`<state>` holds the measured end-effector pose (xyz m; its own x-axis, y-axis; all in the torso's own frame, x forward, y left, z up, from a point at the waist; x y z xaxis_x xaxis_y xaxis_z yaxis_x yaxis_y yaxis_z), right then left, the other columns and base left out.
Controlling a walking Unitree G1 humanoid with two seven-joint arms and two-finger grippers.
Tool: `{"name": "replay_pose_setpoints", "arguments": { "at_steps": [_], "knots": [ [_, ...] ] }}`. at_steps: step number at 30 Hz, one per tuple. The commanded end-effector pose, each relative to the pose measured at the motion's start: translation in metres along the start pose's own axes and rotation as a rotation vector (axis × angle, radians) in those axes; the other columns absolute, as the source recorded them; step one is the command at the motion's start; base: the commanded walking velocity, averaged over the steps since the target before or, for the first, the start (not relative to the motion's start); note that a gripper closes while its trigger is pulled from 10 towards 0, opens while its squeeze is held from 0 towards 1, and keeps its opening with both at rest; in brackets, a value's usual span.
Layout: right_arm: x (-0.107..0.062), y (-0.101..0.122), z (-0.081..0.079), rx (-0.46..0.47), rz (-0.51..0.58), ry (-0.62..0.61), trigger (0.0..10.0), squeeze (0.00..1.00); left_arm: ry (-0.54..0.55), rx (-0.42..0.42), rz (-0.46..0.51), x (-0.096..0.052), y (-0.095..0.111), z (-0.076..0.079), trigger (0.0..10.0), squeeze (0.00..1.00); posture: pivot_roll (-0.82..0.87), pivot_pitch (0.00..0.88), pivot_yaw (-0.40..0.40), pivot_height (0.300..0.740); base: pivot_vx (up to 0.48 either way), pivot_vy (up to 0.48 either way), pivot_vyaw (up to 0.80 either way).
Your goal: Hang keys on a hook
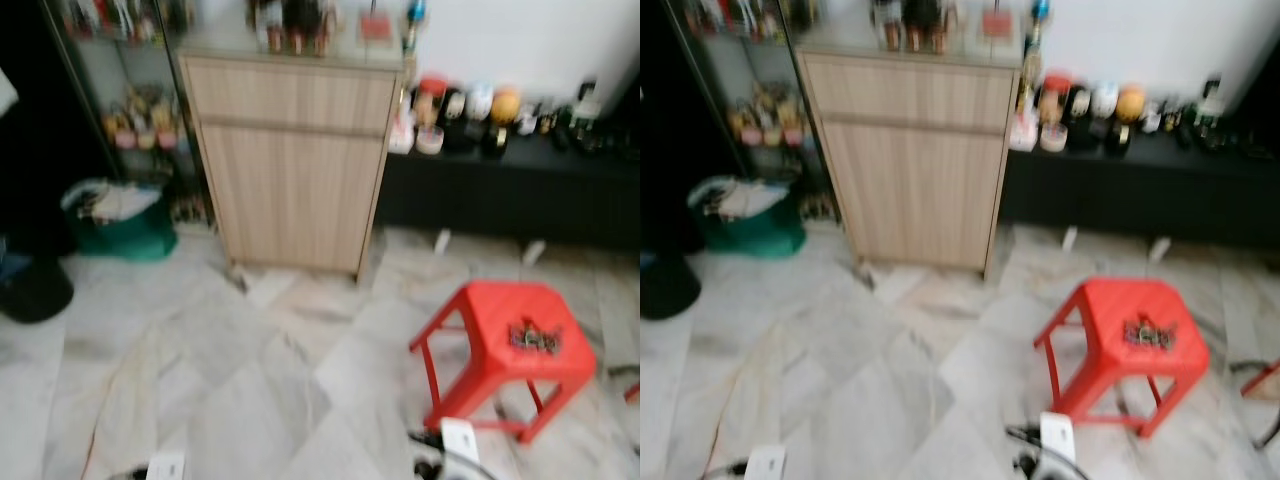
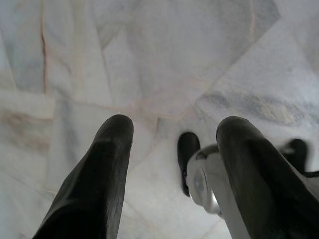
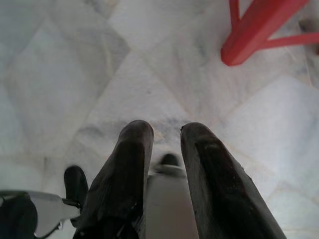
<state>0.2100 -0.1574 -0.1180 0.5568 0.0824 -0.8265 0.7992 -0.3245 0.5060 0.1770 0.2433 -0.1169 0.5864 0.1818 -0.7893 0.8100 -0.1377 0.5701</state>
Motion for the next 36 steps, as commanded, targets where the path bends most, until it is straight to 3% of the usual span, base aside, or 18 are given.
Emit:
{"name": "replay_pose_setpoints", "arguments": {
  "at_steps": [1, 5, 6, 7, 25, 26, 27, 28, 36],
  "knots": [
    [-0.0033, -0.0037, 0.0175, 0.029, -0.005, -0.049, 10.0, 0.00, -0.025, -0.003, 0.003, 0.0007, 0.0023, 0.0112, 10.0, 0.00, 0.08, 0.025, -0.027, 0.740, 0.000, -0.311, -0.78],
    [-0.0032, -0.0029, 0.0174, 0.022, 0.000, -0.049, 10.0, 0.00, -0.025, -0.003, 0.005, 0.0008, 0.0026, 0.0113, 10.0, 0.00, 0.08, 0.026, -0.027, 0.740, 0.000, -0.314, -0.20],
    [-0.0031, -0.0025, 0.0165, 0.030, 0.004, -0.042, 10.0, 0.19, -0.026, -0.002, 0.006, 0.0008, 0.0029, 0.0114, 10.0, 0.00, 0.08, 0.026, -0.027, 0.740, 0.000, -0.311, 0.00],
    [-0.0031, -0.0023, 0.0152, 0.044, 0.008, -0.031, 10.0, 1.00, -0.026, -0.002, 0.007, 0.0008, 0.0031, 0.0114, 10.0, 0.00, 0.08, 0.026, -0.027, 0.740, 0.000, -0.315, 0.00],
    [-0.0032, -0.0013, 0.0169, 0.020, 0.013, -0.046, 10.0, 1.00, -0.025, 0.002, 0.010, 0.0008, 0.0035, 0.0116, 10.0, 0.00, 0.08, 0.027, -0.026, 0.740, 0.000, -0.294, 0.00],
    [-0.0033, -0.0012, 0.0177, 0.009, 0.012, -0.052, 10.0, 0.09, -0.021, -0.021, 0.006, 0.0007, 0.0026, 0.0114, 10.0, 0.00, 0.08, 0.027, -0.026, 0.740, 0.000, 0.000, 0.00],
    [-0.0033, -0.0012, 0.0177, 0.009, 0.012, -0.052, 10.0, 0.09, -0.019, -0.025, 0.006, 0.0006, 0.0025, 0.0113, 10.0, 0.00, 0.08, 0.027, -0.026, 0.740, 0.000, 0.000, 0.00],
    [-0.0033, -0.0013, 0.0174, 0.014, 0.012, -0.049, 10.0, 0.00, -0.020, -0.025, 0.006, 0.0006, 0.0025, 0.0114, 10.0, 0.00, 0.08, 0.027, -0.026, 0.740, 0.000, 0.000, 0.00],
    [-0.0032, -0.0009, 0.0169, 0.021, 0.017, -0.045, 10.0, 0.00, -0.027, -0.034, 0.001, 0.0006, 0.0016, 0.0102, 10.0, 0.00, 0.08, 0.027, -0.027, 0.740, 0.000, 0.000, 0.00]
  ]
}}
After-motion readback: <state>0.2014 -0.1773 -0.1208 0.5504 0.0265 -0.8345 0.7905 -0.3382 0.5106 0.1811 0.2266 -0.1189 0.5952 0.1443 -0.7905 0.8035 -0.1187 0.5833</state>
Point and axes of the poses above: a point about 5 cm out from each wrist's last joint towards the gripper, its own x axis pointing out of the wrist towards the gripper, its own y axis along the axis of the wrist's last joint, z = x × y, the point moved 4 cm from there along x, pointing out of the wrist towards the gripper, and after that the axes turned 10 degrees about x, right-handed, at the moved point
